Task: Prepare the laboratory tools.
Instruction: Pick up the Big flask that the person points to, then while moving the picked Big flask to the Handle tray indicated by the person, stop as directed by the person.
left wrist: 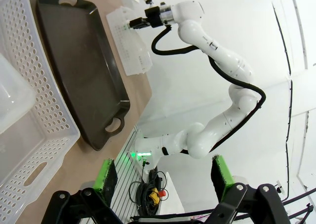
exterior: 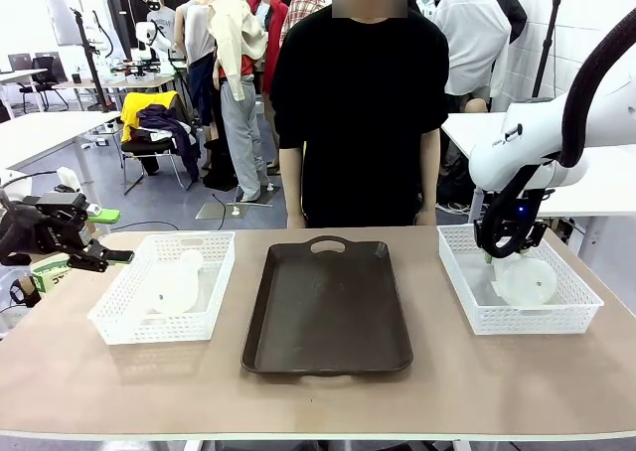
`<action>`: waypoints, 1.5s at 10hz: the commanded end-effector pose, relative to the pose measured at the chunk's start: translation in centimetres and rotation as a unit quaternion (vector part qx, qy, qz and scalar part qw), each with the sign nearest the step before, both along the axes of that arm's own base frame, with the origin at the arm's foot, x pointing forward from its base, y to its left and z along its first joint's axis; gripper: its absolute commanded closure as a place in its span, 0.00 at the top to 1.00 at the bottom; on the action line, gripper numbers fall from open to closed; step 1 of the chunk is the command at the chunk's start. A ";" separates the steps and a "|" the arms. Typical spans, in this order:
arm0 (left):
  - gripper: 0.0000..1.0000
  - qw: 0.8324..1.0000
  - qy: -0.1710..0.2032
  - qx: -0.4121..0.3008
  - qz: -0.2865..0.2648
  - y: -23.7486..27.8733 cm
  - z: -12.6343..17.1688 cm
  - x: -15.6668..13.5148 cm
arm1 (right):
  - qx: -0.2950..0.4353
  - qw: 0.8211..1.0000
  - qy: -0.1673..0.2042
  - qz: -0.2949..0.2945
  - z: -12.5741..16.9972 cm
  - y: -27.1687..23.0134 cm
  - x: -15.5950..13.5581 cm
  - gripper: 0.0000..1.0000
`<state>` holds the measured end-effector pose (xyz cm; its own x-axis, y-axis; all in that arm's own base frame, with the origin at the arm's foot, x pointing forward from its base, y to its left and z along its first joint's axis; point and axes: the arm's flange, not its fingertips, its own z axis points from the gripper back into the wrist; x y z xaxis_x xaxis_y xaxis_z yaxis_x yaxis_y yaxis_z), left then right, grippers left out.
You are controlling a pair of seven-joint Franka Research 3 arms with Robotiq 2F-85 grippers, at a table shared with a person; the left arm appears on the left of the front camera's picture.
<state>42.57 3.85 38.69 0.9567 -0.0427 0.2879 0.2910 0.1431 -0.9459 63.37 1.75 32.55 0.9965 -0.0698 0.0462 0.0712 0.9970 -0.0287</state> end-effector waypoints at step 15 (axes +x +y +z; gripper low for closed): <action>1.00 1.000 -0.001 0.006 -0.001 0.1 0.1 -0.1 | -0.011 1.000 0.002 -0.015 0.1 0.4 -0.1 0.00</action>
